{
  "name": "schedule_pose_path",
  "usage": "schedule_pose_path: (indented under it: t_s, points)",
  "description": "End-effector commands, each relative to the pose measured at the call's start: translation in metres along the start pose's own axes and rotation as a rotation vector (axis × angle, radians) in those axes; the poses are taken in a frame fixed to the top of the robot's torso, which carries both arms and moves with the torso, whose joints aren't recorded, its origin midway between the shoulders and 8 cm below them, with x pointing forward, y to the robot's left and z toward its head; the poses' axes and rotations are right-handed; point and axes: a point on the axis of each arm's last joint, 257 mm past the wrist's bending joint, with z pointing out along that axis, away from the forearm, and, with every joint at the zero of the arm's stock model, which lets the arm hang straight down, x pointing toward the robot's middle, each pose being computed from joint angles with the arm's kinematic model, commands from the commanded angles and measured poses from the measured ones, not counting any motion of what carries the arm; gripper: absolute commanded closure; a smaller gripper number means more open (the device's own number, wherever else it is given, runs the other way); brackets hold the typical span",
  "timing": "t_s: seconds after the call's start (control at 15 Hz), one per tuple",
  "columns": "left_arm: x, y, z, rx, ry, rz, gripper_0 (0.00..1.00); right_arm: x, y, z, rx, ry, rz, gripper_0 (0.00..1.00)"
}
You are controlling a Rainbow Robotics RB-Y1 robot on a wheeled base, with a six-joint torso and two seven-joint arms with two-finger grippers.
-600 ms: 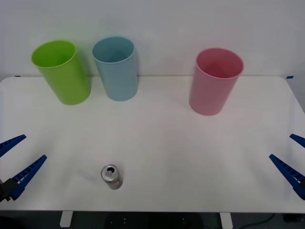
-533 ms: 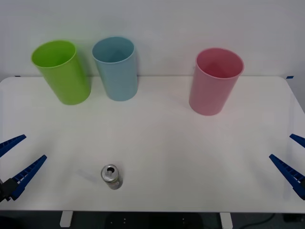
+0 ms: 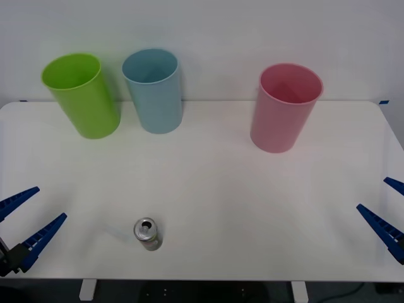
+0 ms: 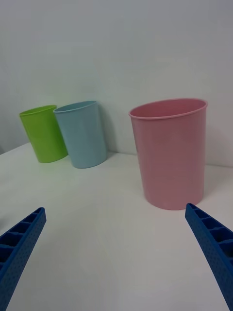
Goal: Grasp the object on the table and drop it into the matching bin: aluminum can to the light blue bin, PET bottle to the pink bin.
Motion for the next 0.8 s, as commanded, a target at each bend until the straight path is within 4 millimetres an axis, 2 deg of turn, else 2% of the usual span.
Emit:
schedule_pose_path:
  t_s: [0.07,0.4,0.67,0.8]
  points:
    - [0.005,-0.002,-0.008,-0.005,0.016,0.006,0.00,0.000,0.000,0.000,0.000,0.000,0.000,0.00]
    - [0.022,-0.007,-0.032,-0.004,0.088,0.061,0.00,0.000,0.000,0.000,0.000,0.000,0.000,0.00]
    - [0.037,-0.020,-0.046,0.015,0.127,0.072,0.00,0.000,0.000,0.000,0.000,0.000,0.000,0.00]
    - [0.053,-0.029,-0.054,0.045,0.188,0.094,0.00,0.000,0.000,0.000,0.000,0.000,0.000,0.00]
